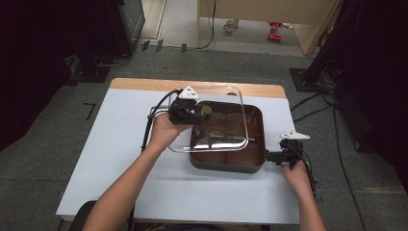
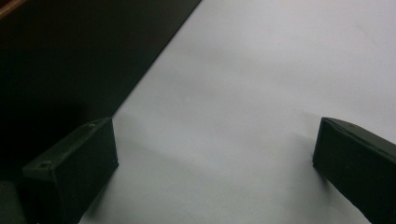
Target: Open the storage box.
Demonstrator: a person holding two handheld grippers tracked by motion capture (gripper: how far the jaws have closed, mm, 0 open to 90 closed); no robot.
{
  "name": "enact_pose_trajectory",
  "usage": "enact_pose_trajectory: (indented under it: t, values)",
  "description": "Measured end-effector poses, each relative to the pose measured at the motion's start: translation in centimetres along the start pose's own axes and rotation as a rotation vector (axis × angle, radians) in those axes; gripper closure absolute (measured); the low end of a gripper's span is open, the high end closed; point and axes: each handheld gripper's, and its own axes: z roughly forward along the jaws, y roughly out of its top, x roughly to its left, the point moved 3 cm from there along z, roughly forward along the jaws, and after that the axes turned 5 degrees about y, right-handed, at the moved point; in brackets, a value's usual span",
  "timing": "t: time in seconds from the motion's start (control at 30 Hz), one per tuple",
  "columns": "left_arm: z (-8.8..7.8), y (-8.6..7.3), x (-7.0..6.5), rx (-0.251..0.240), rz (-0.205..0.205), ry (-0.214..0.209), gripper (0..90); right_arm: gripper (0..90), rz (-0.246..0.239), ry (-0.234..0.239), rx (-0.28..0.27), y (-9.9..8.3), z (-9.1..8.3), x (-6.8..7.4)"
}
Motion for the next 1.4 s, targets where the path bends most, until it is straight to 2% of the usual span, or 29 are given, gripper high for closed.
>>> enact_pose_trajectory:
  t: [0.23,0.37,0.73,1.27,1.4]
  values:
    - [-1.9,-0.8,1.9,-0.003,-0.037,0.041,58.8,0.0,0.000,0.000,0.000,0.0,0.0,0.0]
    - [-2.9,-1.4,3.0,-0.007,-0.073,0.061,58.8,0.0,0.001,0.000,0.000,0.0,0.0,0.0]
    - [-5.4,-3.5,6.4,0.013,-0.135,0.126,58.9,0.0,0.001,0.002,0.000,0.0,0.0,0.0]
    - [-6.8,-6.6,10.7,0.042,-0.230,0.208,58.9,0.0,0.000,0.004,0.001,0.0,0.0,-0.1]
    - [-6.8,-7.3,11.5,0.057,-0.235,0.239,58.9,0.0,0.000,0.003,0.001,0.0,0.0,-0.1]
